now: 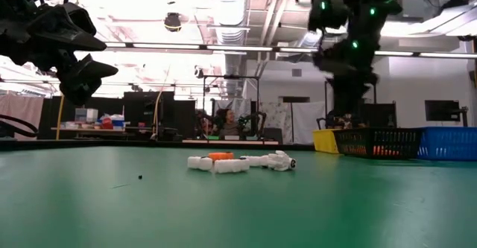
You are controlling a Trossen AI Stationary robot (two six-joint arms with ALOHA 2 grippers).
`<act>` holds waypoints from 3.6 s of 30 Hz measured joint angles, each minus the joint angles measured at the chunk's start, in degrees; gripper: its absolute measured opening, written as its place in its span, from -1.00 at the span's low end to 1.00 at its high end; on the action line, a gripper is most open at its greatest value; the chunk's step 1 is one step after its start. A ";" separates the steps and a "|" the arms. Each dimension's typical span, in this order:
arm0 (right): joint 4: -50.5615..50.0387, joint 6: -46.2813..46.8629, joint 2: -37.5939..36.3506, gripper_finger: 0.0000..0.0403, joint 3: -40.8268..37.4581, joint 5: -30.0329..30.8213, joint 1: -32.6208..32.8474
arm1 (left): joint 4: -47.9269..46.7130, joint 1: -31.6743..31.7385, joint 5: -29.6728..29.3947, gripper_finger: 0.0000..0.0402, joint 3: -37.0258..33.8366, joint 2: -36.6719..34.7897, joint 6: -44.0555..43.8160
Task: Sort Halloween decoration
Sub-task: Put the orange skeleton toy into the bottom black basket
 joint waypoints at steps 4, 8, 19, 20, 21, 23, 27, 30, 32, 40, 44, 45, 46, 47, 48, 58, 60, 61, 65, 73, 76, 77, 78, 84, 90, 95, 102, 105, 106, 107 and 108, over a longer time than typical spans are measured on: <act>15.75 -4.12 0.00 -0.04 0.03 0.18 7.01 | -0.01 0.02 0.01 -0.10 0.01 -0.01 -0.04; 34.94 -9.94 0.24 -0.08 -0.64 0.34 14.52 | 1.19 0.00 1.03 -0.10 0.02 0.00 -0.59; 71.18 -20.61 0.24 -0.10 -7.49 2.65 24.03 | 17.30 0.00 11.12 -0.10 2.34 -0.11 2.01; 71.12 -20.70 0.24 -0.10 -7.54 2.20 24.27 | 17.77 0.00 12.09 -0.10 2.74 -0.11 2.00; 71.12 -20.70 0.24 -0.11 -7.55 2.02 24.52 | 17.65 0.01 12.71 -0.10 3.14 -0.07 1.99; 70.98 -20.72 0.24 -0.11 -7.55 1.91 24.81 | 16.81 0.00 13.22 -0.10 3.98 -0.02 1.97; 70.82 -21.30 -0.17 -0.11 -7.55 1.55 25.07 | 11.83 0.02 13.11 -0.10 6.18 -0.08 1.84; 70.24 -23.24 -2.00 -0.11 -7.62 1.60 25.07 | 7.08 0.00 12.86 -0.10 7.58 -0.02 1.51; 68.80 -24.57 -4.49 -0.11 -7.62 1.60 25.07 | 5.02 0.01 12.84 -0.10 8.75 -0.03 1.62; 57.39 -26.19 -16.15 -0.12 -7.62 1.82 24.52 | 0.23 0.00 9.52 -0.10 12.27 -4.97 9.44; 54.11 -24.20 -19.39 -0.12 -9.50 1.97 24.53 | -6.58 0.00 6.79 -0.10 12.46 -10.91 11.08; 53.85 -23.68 -19.94 -0.12 -10.45 1.97 24.53 | -8.54 0.02 6.17 -0.10 12.46 -12.42 11.03; 53.83 -23.24 -20.36 -0.12 -11.33 1.95 24.53 | -10.21 0.00 5.58 -0.10 12.47 -13.88 10.82; 54.28 -22.96 -20.73 -0.12 -12.32 1.96 24.53 | -11.69 0.02 5.24 -0.10 12.46 -15.46 10.61; 55.04 -22.72 -21.10 -0.12 -13.44 2.16 24.53 | -13.05 0.02 5.10 -0.10 12.46 -16.91 10.40; 70.37 -23.07 -27.84 -0.12 -23.73 6.49 23.66 | -19.95 0.00 4.39 -0.10 12.59 -20.95 10.86; 70.37 -21.79 -28.60 -0.12 -24.80 6.47 23.97 | -21.86 0.02 3.38 -0.10 12.55 -21.29 10.91; 70.49 -20.88 -28.70 -0.12 -25.15 6.44 24.00 | -21.90 0.02 2.89 -0.10 12.53 -21.48 11.15; 70.94 -16.55 -27.57 -0.12 -27.05 6.38 24.48 | -22.11 0.02 0.89 -0.10 12.39 -21.52 13.35; 80.86 -13.91 -14.67 -0.12 -27.64 6.19 27.63 | -24.24 0.02 -0.13 -0.10 12.37 -21.50 14.06; 90.46 -14.45 -7.26 -0.12 -27.60 5.94 28.11 | -25.89 0.02 -0.69 -0.10 12.35 -21.48 13.63; 93.21 -14.43 -4.75 -0.12 -27.57 5.89 28.01 | -26.03 0.02 -0.69 -0.10 12.35 -21.50 13.62; 95.79 -14.43 -2.35 -0.12 -27.57 5.86 27.88 | -26.03 0.02 -0.68 -0.10 12.35 -21.50 13.62; 100.33 -14.76 9.75 -0.12 -23.83 5.30 27.52 | -26.65 0.02 -0.85 -0.10 12.35 -21.50 13.70; 90.07 -18.66 15.93 -0.12 -15.87 4.53 25.70 | -28.09 0.02 -5.09 -0.10 12.35 -21.48 13.58; 70.73 -22.74 17.67 -0.13 -7.12 0.10 23.57 | -29.09 0.00 -7.06 -0.10 12.35 -21.48 11.04; 58.75 -24.86 18.12 -0.19 -0.23 -4.54 20.47 | -30.53 0.01 -6.91 -0.10 12.35 -21.48 10.99; 59.06 -25.73 18.12 -0.22 -0.32 -5.63 19.61 | -32.19 0.00 -6.75 -0.10 12.35 -21.46 10.95; 58.77 -25.77 18.12 -0.23 -0.32 -5.89 19.47 | -32.73 0.00 -6.75 -0.10 12.35 -21.48 10.91; 58.58 -25.73 18.13 -0.23 -0.32 -5.93 19.32 | -33.33 0.00 -6.75 -0.10 12.35 -21.48 10.93; 58.77 -25.73 18.52 -0.24 -0.29 -5.94 19.28 | -34.36 0.02 -6.77 -0.10 12.35 -21.48 10.92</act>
